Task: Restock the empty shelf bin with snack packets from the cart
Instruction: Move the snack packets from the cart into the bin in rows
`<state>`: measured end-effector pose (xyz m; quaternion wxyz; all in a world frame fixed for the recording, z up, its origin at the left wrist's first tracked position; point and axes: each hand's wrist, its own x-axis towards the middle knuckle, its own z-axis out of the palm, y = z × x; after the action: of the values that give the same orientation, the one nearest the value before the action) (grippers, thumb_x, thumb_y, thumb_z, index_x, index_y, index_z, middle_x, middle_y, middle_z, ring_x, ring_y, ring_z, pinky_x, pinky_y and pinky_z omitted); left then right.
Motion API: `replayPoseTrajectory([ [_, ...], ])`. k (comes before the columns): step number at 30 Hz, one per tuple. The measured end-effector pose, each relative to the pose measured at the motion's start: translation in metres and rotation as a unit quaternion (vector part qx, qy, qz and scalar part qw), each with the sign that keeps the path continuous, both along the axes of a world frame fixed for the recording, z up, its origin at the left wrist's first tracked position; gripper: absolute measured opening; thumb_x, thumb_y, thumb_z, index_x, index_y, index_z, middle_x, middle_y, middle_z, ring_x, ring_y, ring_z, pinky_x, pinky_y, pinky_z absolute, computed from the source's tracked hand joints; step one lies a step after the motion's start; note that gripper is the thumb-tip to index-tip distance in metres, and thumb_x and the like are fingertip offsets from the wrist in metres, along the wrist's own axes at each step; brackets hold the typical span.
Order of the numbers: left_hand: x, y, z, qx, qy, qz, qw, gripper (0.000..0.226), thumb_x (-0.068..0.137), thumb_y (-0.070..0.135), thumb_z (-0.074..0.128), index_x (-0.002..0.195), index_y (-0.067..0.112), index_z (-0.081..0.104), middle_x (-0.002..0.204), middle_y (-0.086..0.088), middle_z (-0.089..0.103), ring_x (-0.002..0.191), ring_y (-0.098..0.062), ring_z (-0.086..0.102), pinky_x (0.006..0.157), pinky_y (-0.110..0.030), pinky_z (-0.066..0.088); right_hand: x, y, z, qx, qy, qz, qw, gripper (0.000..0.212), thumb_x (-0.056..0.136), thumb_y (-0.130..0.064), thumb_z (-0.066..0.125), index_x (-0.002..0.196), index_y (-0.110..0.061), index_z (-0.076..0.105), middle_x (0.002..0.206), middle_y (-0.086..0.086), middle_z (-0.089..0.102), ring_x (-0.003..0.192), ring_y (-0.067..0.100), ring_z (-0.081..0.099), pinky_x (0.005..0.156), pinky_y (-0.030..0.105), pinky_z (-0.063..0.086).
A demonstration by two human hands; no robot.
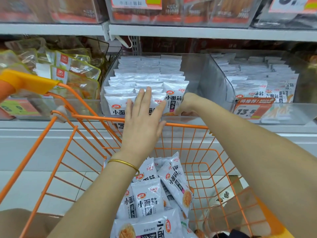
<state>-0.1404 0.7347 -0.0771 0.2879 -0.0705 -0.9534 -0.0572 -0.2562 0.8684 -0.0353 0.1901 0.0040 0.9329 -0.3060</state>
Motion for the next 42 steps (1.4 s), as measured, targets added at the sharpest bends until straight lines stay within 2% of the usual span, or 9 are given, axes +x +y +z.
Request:
replayPoseTrajectory([
  [6, 0.0, 0.0, 0.001, 0.002, -0.01, 0.0, 1.0, 0.052, 0.088, 0.027, 0.061, 0.138, 0.019, 0.045, 0.152, -0.022, 0.024, 0.142, -0.037, 0.018, 0.113, -0.056, 0.015, 0.001, 0.004, 0.002, 0.0, 0.011, 0.027, 1.0, 0.034, 0.078, -0.012, 0.075, 0.109, -0.005, 0.064, 0.112, 0.01, 0.068, 0.1, 0.025, 0.067, 0.091, 0.039, 0.054],
  [9, 0.001, -0.001, 0.001, 0.0, -0.009, 0.001, 1.0, 0.052, 0.088, 0.027, 0.061, 0.137, 0.019, 0.046, 0.151, -0.022, 0.024, 0.142, -0.038, 0.018, 0.112, -0.055, 0.014, 0.007, 0.007, 0.008, 0.013, 0.041, 0.012, 0.999, 0.017, 0.08, -0.011, 0.074, 0.085, -0.005, 0.059, 0.101, 0.014, 0.069, 0.091, 0.027, 0.07, 0.084, 0.039, 0.057],
  [12, 0.001, -0.001, 0.001, 0.001, -0.009, -0.001, 1.0, 0.052, 0.088, 0.026, 0.062, 0.137, 0.018, 0.047, 0.151, -0.023, 0.025, 0.141, -0.038, 0.019, 0.112, -0.056, 0.016, 0.016, 0.017, 0.024, 0.06, 0.155, 0.012, 0.986, 0.032, 0.082, -0.012, 0.07, 0.06, -0.009, 0.046, 0.074, 0.015, 0.062, 0.068, 0.026, 0.064, 0.06, 0.032, 0.054],
  [15, 0.002, 0.001, 0.004, 0.007, -0.008, -0.002, 1.0, 0.05, 0.086, 0.025, 0.064, 0.134, 0.016, 0.05, 0.15, -0.023, 0.027, 0.14, -0.039, 0.022, 0.111, -0.057, 0.017, 0.05, 0.027, 0.047, 0.015, 0.252, 0.031, 0.967, 0.027, 0.082, -0.01, 0.068, 0.06, -0.008, 0.054, 0.068, 0.014, 0.06, 0.065, 0.023, 0.057, 0.061, 0.033, 0.05],
  [20, 0.008, 0.008, 0.019, 0.016, 0.027, 0.001, 1.0, 0.038, 0.084, 0.03, 0.05, 0.115, 0.012, 0.061, 0.139, -0.018, 0.045, 0.124, -0.039, 0.042, 0.1, -0.051, 0.034, 0.107, 0.03, 0.019, 0.069, 0.072, 0.187, 0.977, 0.014, 0.087, -0.012, 0.059, 0.081, -0.003, 0.068, 0.075, 0.014, 0.073, 0.071, 0.028, 0.071, 0.059, 0.03, 0.055],
  [25, 0.015, 0.01, 0.02, -0.037, 0.077, -0.024, 0.996, 0.023, 0.077, 0.019, 0.055, 0.096, 0.015, 0.066, 0.113, -0.008, 0.06, 0.1, -0.029, 0.047, 0.079, -0.035, 0.027, 0.112, 0.027, -0.076, 0.201, -0.159, 0.262, 0.93, 0.042, 0.09, -0.042, 0.057, 0.105, -0.003, 0.054, 0.09, 0.01, 0.06, 0.08, 0.029, 0.061, 0.069, 0.037, 0.055],
  [28, 0.022, 0.013, 0.011, -0.012, 0.057, -0.035, 0.998, 0.019, 0.077, 0.013, 0.059, 0.094, 0.013, 0.066, 0.103, -0.008, 0.061, 0.094, -0.031, 0.05, 0.076, -0.036, 0.031, 0.111, 0.029, -0.104, 0.171, -0.196, 0.277, 0.925, 0.064, 0.083, -0.045, 0.066, 0.129, -0.009, 0.04, 0.12, 0.005, 0.051, 0.104, 0.027, 0.053, 0.087, 0.037, 0.05],
  [33, 0.021, 0.015, 0.007, 0.01, 0.02, -0.062, 0.998, 0.027, 0.08, 0.021, 0.047, 0.097, 0.015, 0.067, 0.091, -0.007, 0.059, 0.089, -0.033, 0.053, 0.074, -0.039, 0.038, 0.118, 0.028, -0.129, 0.129, -0.211, 0.235, 0.94, 0.081, 0.071, -0.037, 0.08, 0.132, -0.011, 0.033, 0.133, 0.006, 0.048, 0.118, 0.029, 0.052, 0.098, 0.044, 0.048],
  [42, 0.022, 0.015, 0.006, 0.043, -0.003, -0.051, 0.998, 0.034, 0.082, 0.031, 0.04, 0.094, 0.013, 0.067, 0.089, -0.007, 0.059, 0.089, -0.033, 0.053, 0.074, -0.04, 0.039, 0.116, 0.036, -0.085, 0.205, -0.2, 0.272, 0.919, 0.054, 0.082, -0.03, 0.072, 0.126, -0.009, 0.051, 0.124, 0.009, 0.06, 0.107, 0.029, 0.062, 0.074, 0.034, 0.056],
])
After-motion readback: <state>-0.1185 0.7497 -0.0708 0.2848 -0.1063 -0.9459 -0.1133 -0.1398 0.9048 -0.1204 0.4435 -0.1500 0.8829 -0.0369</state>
